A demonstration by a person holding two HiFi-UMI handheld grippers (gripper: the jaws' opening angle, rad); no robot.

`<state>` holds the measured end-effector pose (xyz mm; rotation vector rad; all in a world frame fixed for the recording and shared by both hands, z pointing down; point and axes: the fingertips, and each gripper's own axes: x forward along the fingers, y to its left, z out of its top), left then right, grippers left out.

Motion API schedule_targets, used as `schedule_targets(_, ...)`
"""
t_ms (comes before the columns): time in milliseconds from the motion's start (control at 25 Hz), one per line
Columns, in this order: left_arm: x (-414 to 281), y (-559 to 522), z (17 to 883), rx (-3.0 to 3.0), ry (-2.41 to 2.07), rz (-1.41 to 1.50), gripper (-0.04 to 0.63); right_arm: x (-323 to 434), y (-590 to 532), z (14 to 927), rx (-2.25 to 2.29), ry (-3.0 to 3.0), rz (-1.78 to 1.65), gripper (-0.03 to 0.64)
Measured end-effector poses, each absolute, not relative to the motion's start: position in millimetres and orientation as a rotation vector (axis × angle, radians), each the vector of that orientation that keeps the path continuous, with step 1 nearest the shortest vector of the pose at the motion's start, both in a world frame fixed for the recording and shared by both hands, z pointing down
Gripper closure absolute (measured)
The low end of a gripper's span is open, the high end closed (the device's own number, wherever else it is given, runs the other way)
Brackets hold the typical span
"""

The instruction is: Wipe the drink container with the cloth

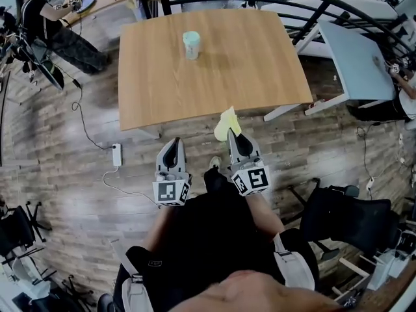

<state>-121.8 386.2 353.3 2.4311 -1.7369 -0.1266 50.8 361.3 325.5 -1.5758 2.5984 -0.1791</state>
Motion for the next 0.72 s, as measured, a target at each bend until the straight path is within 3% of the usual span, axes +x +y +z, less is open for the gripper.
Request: schedule_targets(720, -103.2, 213.0, 376.2, 2.376, -1.798, -0.025, 0.574, 69.4, 205.0, 369.5, -1.517, 2.661, -0.373, 0.577)
